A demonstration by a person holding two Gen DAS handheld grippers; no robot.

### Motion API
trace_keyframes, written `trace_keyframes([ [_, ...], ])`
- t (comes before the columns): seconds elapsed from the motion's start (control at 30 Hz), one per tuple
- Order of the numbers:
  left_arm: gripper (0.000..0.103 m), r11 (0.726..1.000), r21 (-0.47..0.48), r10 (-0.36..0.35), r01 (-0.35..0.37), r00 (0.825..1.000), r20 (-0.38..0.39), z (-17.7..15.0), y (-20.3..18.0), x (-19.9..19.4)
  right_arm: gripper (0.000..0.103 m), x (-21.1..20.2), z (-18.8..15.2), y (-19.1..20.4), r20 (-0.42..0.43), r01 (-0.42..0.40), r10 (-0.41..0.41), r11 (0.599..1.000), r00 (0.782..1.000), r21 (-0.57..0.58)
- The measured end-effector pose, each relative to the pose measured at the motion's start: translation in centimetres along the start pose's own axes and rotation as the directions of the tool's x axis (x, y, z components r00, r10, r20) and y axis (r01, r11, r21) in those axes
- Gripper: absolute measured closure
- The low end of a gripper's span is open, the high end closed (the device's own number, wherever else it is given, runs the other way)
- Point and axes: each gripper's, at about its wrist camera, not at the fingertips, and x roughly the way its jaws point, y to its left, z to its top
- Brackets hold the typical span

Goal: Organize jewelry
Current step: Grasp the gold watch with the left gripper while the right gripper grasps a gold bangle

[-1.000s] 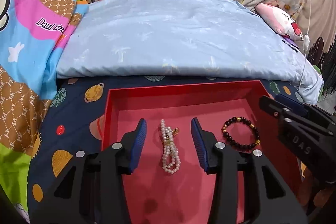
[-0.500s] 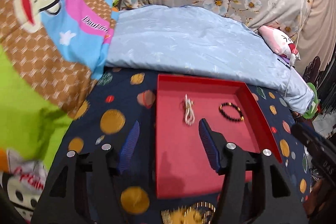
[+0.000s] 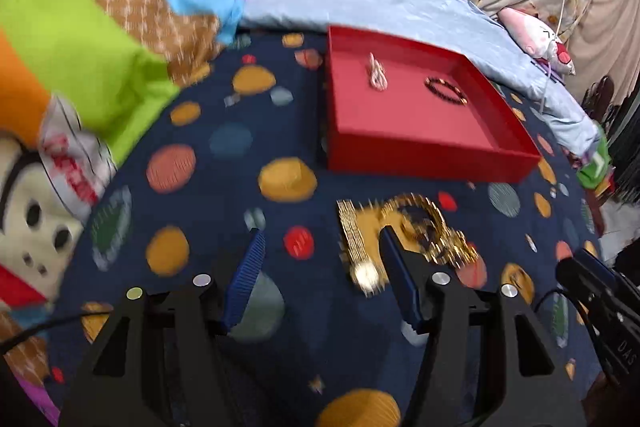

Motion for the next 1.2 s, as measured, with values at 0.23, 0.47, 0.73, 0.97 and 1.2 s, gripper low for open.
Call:
trace_keyframes([
  [0.23,0.046,0.997,0.078,0.000,0.002,1.000,-0.025,-2.1,-2.2,1.6,0.053,-0.6,-0.3,0.5,0.005,-0.008,0.008,1.000,1.000,0.001],
  [0.47,0.065,0.996,0.089,0.006,-0.003,0.999,-0.039,-2.4,-2.8,3.3,0.053,-0.4,-0.2,0.7,-0.002,-0.018,0.018,1.000,1.000,0.012],
  [0.73,0.081,0.996,0.077,-0.033,0.036,0.999,-0.039,-2.2,-2.3,3.1,0.052,0.5,-0.2,1.6,-0.017,-0.040,0.040,0.999,0.999,0.000],
  [0.97,0.081,0.998,0.039,-0.053,0.054,0.998,-0.023,-1.9,-0.7,1.2,0.053,2.8,-0.2,3.5,-0.061,-0.094,0.093,0.995,0.994,-0.025],
  [1.2,0.081,0.999,-0.001,-0.054,0.054,0.999,-0.004,-1.3,1.3,-0.4,0.053,6.5,0.1,6.0,-0.108,-0.118,0.108,0.989,0.988,-0.091],
])
